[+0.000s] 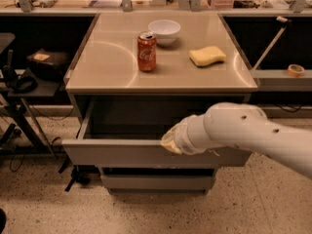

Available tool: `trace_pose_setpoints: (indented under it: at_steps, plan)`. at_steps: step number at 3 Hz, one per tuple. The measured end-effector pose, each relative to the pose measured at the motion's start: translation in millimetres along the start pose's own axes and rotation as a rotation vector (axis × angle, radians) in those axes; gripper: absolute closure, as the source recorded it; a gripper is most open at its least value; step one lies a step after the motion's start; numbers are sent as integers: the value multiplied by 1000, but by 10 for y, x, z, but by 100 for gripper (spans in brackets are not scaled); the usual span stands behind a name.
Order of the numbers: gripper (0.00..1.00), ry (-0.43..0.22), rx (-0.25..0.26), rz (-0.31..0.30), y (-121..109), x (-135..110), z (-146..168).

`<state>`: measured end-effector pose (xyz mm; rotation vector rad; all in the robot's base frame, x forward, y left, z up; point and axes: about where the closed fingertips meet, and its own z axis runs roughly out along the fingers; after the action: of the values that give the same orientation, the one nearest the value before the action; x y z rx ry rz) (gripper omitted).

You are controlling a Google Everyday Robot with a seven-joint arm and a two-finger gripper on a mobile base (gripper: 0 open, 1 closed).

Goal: Open top drawer

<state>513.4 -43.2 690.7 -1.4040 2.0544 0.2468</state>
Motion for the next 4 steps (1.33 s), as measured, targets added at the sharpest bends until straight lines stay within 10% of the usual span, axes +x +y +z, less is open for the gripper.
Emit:
trace_pose_setpoints:
  at_steps: [1,4]
  plan:
    - [100,0,0,0,-6,-25,-39]
    - [35,0,0,0,-6,-25,-39]
